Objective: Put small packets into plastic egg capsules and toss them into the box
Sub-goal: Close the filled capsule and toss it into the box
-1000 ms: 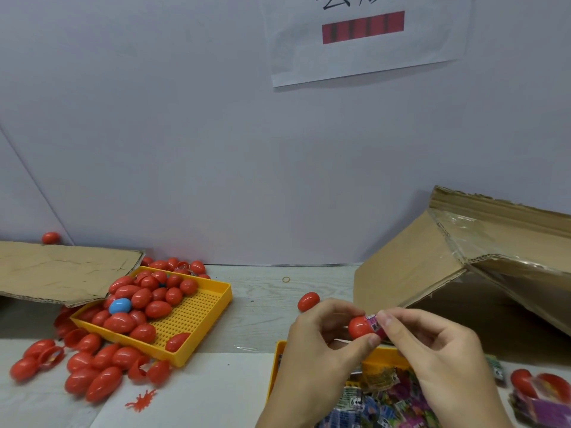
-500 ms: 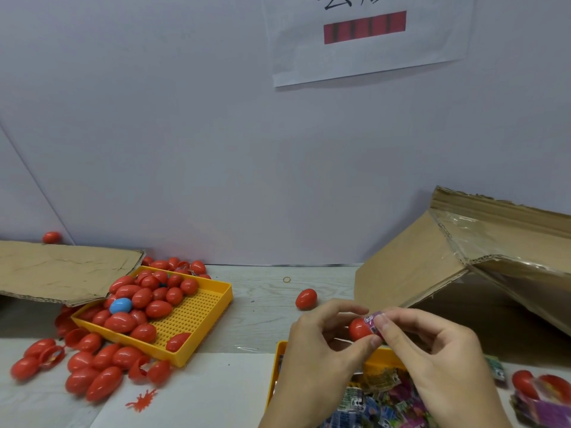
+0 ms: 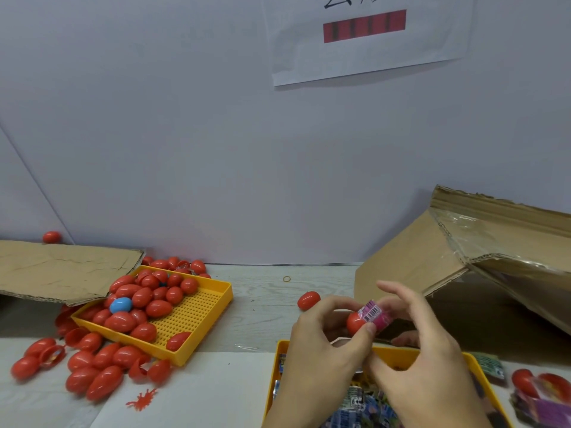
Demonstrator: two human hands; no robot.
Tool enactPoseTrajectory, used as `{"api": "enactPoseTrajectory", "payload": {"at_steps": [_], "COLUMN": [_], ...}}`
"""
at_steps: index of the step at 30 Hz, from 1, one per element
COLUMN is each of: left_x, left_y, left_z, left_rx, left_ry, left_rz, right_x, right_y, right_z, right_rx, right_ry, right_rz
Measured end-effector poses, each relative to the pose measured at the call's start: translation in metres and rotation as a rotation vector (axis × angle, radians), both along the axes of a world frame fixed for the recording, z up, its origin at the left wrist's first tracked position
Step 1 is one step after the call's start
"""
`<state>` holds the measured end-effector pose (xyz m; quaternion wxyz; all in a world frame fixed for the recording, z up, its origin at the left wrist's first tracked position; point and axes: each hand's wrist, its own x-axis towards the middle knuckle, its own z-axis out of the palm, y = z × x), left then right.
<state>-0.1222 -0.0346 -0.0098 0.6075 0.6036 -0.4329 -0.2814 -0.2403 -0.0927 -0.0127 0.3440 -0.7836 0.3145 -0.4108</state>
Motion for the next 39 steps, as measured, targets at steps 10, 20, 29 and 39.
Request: {"api": "enactPoseTrajectory", "payload": {"at_steps": [10, 20, 29, 39], "left_x": [-0.003, 0.000, 0.000, 0.007], "left_y": [-0.003, -0.002, 0.000, 0.002], "left_z": [-0.005, -0.002, -0.002, 0.002], "left_rx": [0.011, 0.036, 0.038, 0.013], "left_ry": [0.058, -0.012, -0.053, 0.112], "left_rz": [-0.031, -0.030, -0.007, -0.059], "right_x": [-0.001, -0.001, -0.001, -0.007], "right_y": [0.003, 0.001, 0.003, -0.009], "right_z": [0.002, -0.004, -0.002, -0.005], "right_rx": [-0.246, -0.230, -0.147, 0.147], "right_ry": [-0.028, -0.036, 0.006, -0.168], "right_rz": [-0.126, -0.087, -0.026, 0.160]}}
